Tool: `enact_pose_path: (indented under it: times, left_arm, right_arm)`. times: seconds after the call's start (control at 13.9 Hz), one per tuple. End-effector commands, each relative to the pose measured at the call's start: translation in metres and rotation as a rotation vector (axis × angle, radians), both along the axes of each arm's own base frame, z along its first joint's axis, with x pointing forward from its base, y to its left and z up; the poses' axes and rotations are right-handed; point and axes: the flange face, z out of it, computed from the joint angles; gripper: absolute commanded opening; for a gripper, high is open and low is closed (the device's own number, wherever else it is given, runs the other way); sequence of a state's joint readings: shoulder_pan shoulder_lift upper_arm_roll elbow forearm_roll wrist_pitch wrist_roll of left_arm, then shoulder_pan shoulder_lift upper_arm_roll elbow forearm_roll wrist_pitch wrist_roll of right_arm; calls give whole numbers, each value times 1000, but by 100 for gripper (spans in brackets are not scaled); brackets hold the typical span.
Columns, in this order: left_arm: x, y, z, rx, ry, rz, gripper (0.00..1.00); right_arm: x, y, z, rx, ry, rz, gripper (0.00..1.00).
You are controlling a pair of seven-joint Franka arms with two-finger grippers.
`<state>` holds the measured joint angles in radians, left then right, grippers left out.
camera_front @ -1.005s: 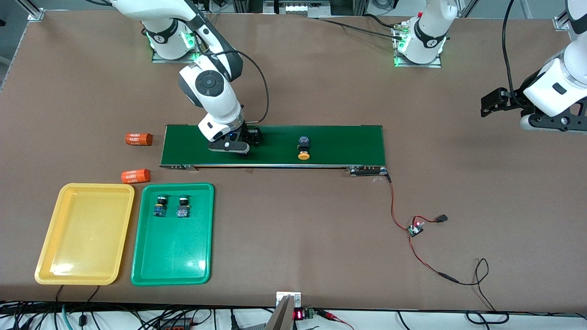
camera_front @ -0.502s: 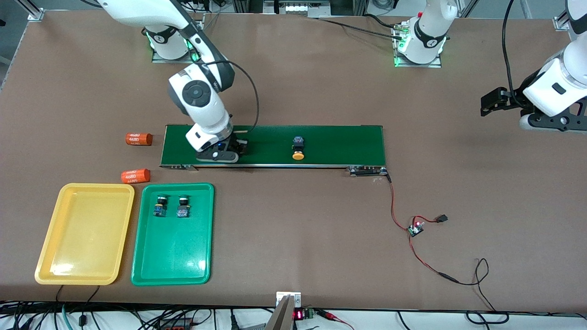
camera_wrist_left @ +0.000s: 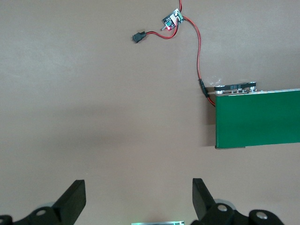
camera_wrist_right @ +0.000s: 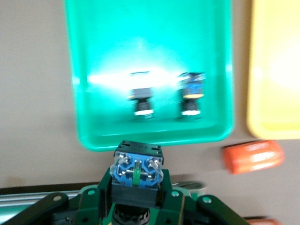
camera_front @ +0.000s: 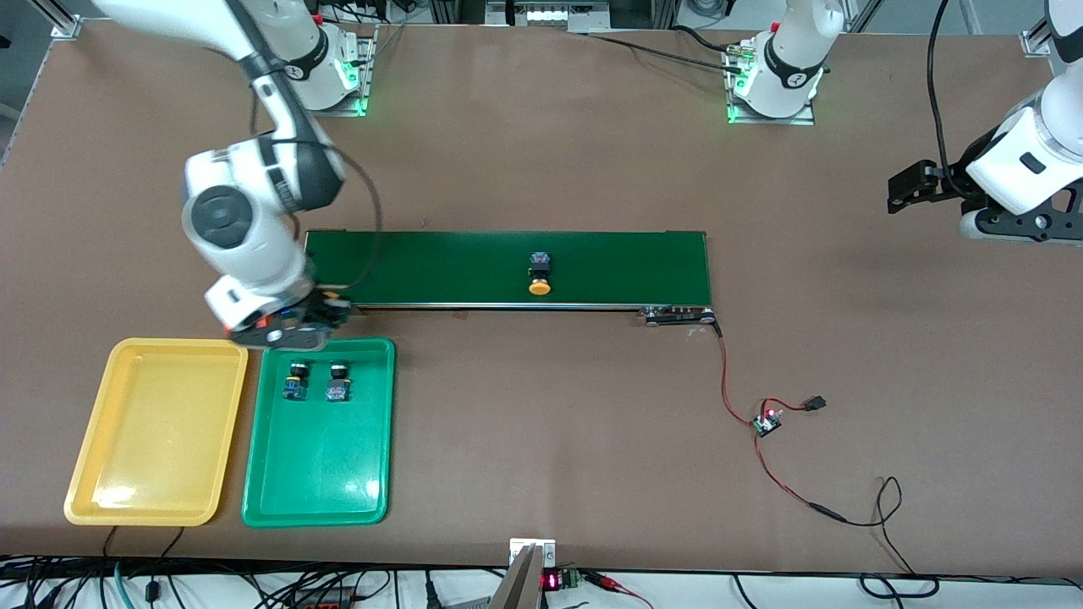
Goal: Sort buttons by color to trays
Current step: 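Carry the yellow-capped button over the yellow tray with the right gripper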
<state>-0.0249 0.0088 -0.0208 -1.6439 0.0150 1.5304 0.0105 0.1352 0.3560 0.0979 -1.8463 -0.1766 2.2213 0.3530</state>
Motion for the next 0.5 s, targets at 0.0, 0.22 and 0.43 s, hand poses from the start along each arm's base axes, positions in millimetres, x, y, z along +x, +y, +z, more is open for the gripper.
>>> enact_pose_path:
  times: [0.0, 0.22, 0.43]
  left_arm:
    - [-4, 3, 7, -16, 1, 12, 100]
    - [-4, 4, 7, -15, 0, 13, 100]
    - [-4, 5, 6, -15, 1, 15, 100]
  right_arm:
    - [20, -68, 4, 57, 18, 12, 8]
    - [40, -147, -5, 74, 22, 54, 8]
    - [52, -216, -29, 70, 34, 93, 8]
